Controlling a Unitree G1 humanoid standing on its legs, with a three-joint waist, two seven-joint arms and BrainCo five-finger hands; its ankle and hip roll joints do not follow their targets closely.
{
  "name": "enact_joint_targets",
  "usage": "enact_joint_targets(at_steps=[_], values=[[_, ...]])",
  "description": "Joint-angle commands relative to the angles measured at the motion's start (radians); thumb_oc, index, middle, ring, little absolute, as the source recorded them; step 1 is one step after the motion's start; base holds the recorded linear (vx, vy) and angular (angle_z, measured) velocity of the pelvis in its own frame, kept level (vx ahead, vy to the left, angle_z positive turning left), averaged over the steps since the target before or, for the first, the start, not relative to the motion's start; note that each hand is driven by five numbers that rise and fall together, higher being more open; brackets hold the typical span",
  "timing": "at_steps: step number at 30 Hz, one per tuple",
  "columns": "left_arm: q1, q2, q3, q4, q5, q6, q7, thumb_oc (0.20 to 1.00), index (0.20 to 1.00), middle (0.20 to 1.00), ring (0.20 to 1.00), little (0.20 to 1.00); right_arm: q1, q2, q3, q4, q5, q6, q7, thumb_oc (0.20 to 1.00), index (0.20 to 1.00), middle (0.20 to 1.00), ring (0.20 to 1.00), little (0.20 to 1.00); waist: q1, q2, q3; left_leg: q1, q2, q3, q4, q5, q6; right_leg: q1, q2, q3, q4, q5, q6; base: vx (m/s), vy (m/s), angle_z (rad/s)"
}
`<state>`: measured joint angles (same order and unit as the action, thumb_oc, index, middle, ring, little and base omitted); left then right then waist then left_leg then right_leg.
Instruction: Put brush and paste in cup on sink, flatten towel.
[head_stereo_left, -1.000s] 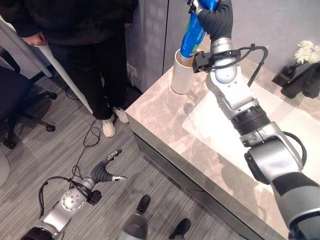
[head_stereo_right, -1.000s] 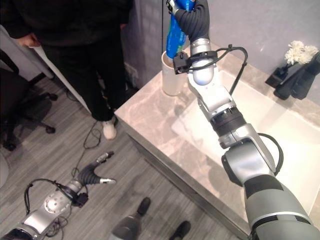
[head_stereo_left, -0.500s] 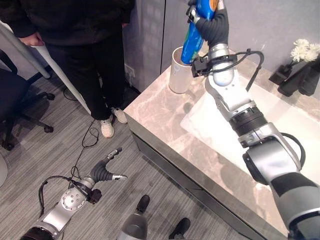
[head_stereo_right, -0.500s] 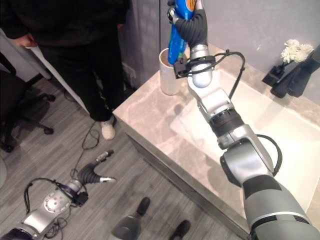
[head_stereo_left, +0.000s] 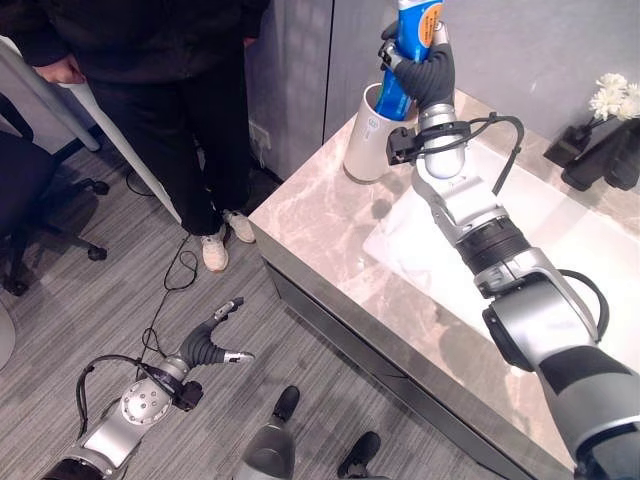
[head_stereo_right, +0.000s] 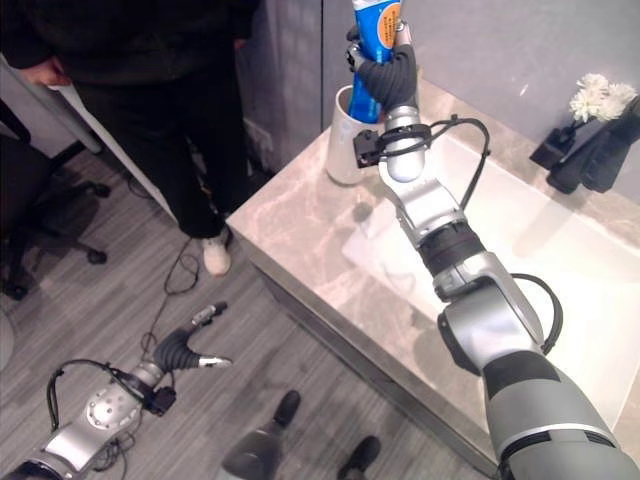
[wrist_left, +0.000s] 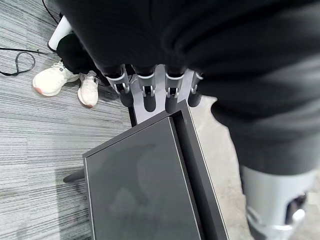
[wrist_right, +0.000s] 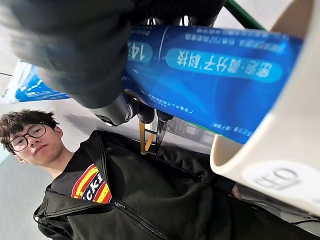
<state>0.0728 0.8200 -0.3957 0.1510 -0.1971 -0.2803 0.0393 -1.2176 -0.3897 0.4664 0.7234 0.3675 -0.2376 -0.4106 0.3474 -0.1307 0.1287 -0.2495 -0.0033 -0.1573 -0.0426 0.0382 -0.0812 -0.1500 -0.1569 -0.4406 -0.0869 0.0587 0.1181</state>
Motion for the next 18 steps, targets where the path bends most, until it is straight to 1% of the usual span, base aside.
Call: enact_joint_targets(at_steps=[1, 2, 3, 4, 5, 8, 9, 10, 16, 18], values=[[0.017, 0.051, 0.039, -0.089, -0.025, -0.046, 0.017, 1.0, 1.0, 1.0, 1.0, 1.0, -0.053, -0.047, 0.0, -0.057, -0.036, -0.04, -0.013, 0.495, 0.495, 0.495, 0.495, 0.495, 0.041, -0.048, 0.02, -0.043, -0.072, 0.032, -0.045, 0.042, 0.029, 0.133, -0.076, 0.032, 0.002, 0.126, 0.1, -0.01, -0.016, 0.07], [0.017, 0.051, 0.041, -0.091, -0.026, -0.047, 0.016, 1.0, 1.0, 1.0, 1.0, 1.0, -0.053, -0.047, 0.002, -0.056, -0.035, -0.039, -0.014, 0.758, 0.758, 0.758, 0.758, 0.758, 0.041, -0.05, 0.021, -0.044, -0.071, 0.032, -0.045, 0.042, 0.029, 0.132, -0.076, 0.031, 0.002, 0.126, 0.1, 0.0, -0.007, 0.06], [0.018, 0.052, 0.042, -0.093, -0.028, -0.048, 0.015, 1.0, 1.0, 1.0, 1.0, 1.0, -0.054, -0.047, 0.001, -0.057, -0.034, -0.04, -0.012, 0.875, 0.875, 0.875, 0.875, 0.875, 0.042, -0.051, 0.022, -0.044, -0.071, 0.032, -0.045, 0.043, 0.028, 0.132, -0.075, 0.032, 0.002, 0.127, 0.099, 0.0, -0.003, 0.06], [0.018, 0.052, 0.043, -0.095, -0.029, -0.047, 0.015, 1.0, 1.0, 1.0, 1.0, 1.0, -0.054, -0.047, 0.002, -0.055, -0.032, -0.04, -0.01, 0.928, 0.928, 0.928, 0.928, 0.928, 0.041, -0.052, 0.021, -0.046, -0.072, 0.033, -0.045, 0.043, 0.029, 0.131, -0.075, 0.032, 0.002, 0.128, 0.1, 0.0, 0.0, 0.0], [0.017, 0.054, 0.044, -0.099, -0.029, -0.046, 0.015, 1.0, 1.0, 1.0, 1.0, 1.0, -0.053, -0.048, 0.002, -0.055, -0.03, -0.039, -0.008, 1.0, 1.0, 1.0, 1.0, 1.0, 0.039, -0.053, 0.022, -0.049, -0.073, 0.032, -0.045, 0.049, 0.031, 0.127, -0.076, 0.033, 0.002, 0.134, 0.1, 0.0, 0.0, 0.0], [0.018, 0.057, 0.047, -0.109, -0.03, -0.044, 0.014, 1.0, 1.0, 1.0, 1.0, 1.0, -0.052, -0.044, 0.003, -0.059, -0.033, -0.038, -0.007, 1.0, 1.0, 1.0, 1.0, 1.0, 0.038, -0.057, 0.023, -0.043, -0.069, 0.037, -0.045, 0.041, 0.03, 0.128, -0.074, 0.039, 0.003, 0.131, 0.099, 0.0, 0.0, 0.0], [0.018, 0.057, 0.049, -0.112, -0.031, -0.044, 0.015, 1.0, 1.0, 1.0, 1.0, 1.0, -0.052, -0.046, 0.003, -0.062, -0.03, -0.04, -0.006, 1.0, 1.0, 1.0, 1.0, 1.0, 0.035, -0.057, 0.022, -0.047, -0.069, 0.037, -0.045, 0.048, 0.032, 0.125, -0.075, 0.038, 0.002, 0.135, 0.098, 0.0, 0.0, 0.0], [0.02, 0.058, 0.051, -0.113, -0.032, -0.044, 0.015, 1.0, 1.0, 1.0, 1.0, 1.0, -0.051, -0.045, 0.003, -0.063, -0.03, -0.04, -0.006, 1.0, 1.0, 1.0, 1.0, 1.0, 0.036, -0.057, 0.023, -0.042, -0.066, 0.038, -0.045, 0.041, 0.03, 0.128, -0.074, 0.04, 0.003, 0.13, 0.098, 0.0, 0.0, 0.0], [0.022, 0.054, 0.056, -0.121, -0.036, -0.041, 0.019, 1.0, 1.0, 1.0, 1.0, 1.0, -0.038, -0.039, -0.004, -0.101, -0.027, -0.045, -0.011, 1.0, 1.0, 1.0, 1.0, 1.0, 0.026, -0.055, 0.018, -0.036, -0.062, 0.046, -0.045, 0.044, 0.032, 0.123, -0.074, 0.049, 0.004, 0.132, 0.094, 0.0, 0.001, -0.02], [0.012, 0.039, 0.036, -0.064, -0.023, -0.041, 0.022, 1.0, 1.0, 1.0, 1.0, 1.0, -0.029, -0.034, -0.007, -0.124, -0.021, -0.05, -0.006, 1.0, 1.0, 1.0, 1.0, 1.0, 0.019, -0.057, 0.016, -0.033, -0.059, 0.051, -0.045, 0.043, 0.032, 0.124, -0.072, 0.054, 0.004, 0.13, 0.093, -0.02, -0.001, -0.05]])
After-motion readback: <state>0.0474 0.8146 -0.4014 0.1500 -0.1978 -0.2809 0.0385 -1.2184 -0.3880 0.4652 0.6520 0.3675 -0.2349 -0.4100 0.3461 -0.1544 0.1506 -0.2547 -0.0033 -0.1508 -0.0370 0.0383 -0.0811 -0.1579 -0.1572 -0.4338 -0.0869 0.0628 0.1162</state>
